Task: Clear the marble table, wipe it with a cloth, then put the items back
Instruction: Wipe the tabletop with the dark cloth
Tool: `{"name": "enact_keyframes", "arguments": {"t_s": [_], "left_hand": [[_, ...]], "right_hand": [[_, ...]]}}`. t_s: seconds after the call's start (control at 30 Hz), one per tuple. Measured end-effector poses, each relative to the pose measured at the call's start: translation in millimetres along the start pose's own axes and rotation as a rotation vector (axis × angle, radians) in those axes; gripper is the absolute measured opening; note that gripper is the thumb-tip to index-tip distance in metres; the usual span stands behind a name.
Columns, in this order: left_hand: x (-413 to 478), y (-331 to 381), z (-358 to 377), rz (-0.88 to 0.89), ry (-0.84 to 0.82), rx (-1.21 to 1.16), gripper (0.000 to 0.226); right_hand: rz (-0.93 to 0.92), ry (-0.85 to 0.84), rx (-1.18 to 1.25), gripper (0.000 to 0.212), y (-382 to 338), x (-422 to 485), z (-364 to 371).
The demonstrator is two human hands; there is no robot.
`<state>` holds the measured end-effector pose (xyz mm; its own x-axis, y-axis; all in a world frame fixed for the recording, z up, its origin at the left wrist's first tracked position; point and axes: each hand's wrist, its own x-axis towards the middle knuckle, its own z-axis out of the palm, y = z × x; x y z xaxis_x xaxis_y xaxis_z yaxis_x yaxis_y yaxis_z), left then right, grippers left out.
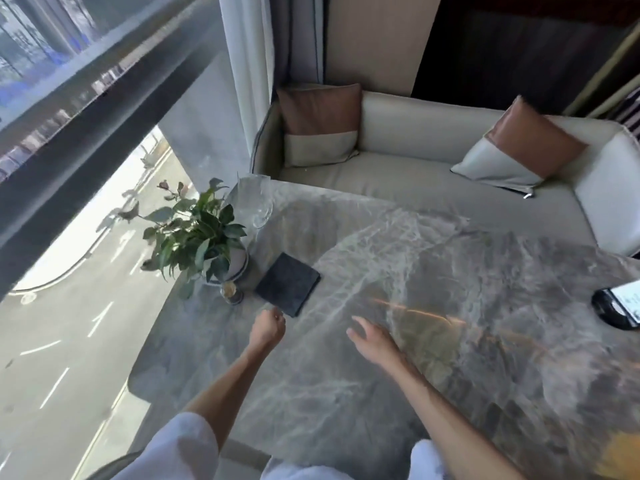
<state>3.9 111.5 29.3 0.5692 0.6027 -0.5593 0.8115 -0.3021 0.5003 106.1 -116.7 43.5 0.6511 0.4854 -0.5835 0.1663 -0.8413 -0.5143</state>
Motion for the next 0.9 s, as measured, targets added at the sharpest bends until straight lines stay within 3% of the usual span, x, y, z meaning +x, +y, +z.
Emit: {"name": "enact_keyframes", "arguments": {"t_s": [0.33,0.43,0.63,0.77,0.9], "left_hand": [[130.7,7.7,-52.7,0.108,-0.108,0.095,0.021],[161.9,-2.8,-43.8,0.086,-0.123,0.134,0.037],[172.4,1.7,-39.9,0.009,-0.113,0.221,0.040],[178.4,0.4,-40.1,0.001,-0.141,0.157,0.039],[183.3,-1.9,-40.1,-0.013,-0.333,-0.108,0.038]], "right_hand": [[0.120,-0.040,0.021,0.057,-111.8,100.3,39.8],[0.186,-0.052,0.108,0.054,-124.8,113.9,49.3],[0.306,-0.064,0.204,0.053,-130.9,123.6,55.7],[0.375,-0.081,0.259,0.052,-124.2,133.6,57.4],[0.419,-0.055,0.551,0.047,-139.7,151.1,52.8]]}}
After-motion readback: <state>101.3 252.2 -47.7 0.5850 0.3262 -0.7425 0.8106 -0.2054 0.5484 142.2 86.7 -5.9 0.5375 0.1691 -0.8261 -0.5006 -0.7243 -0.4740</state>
